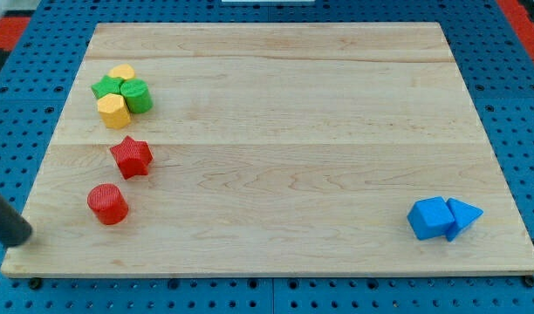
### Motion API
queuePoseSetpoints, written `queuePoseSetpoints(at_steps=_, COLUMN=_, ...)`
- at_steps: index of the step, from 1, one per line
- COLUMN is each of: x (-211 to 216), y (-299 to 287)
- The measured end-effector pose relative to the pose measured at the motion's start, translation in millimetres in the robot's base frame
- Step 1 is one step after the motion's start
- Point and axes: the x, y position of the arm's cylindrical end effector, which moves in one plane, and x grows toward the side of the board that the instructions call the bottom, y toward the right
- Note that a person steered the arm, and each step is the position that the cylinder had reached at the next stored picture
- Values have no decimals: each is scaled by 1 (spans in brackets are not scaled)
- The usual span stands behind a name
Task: Push the red circle closer to the blue cube
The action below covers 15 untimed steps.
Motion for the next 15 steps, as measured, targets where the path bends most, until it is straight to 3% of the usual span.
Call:
queuePoseSetpoints(at_steps=1, x=-21, y=7)
queuePoseSetpoints(at_steps=3, x=-23, y=149)
queuePoseSetpoints(at_steps=4, x=-30, y=181)
queuePoseSetpoints(at_steps=6, x=-69, y=189)
queuePoseSetpoints(at_steps=9, x=-73, y=296)
queuePoseSetpoints(at_steps=13, x=-123, y=355)
queuePoseSetpoints(at_steps=15, x=-105, y=417)
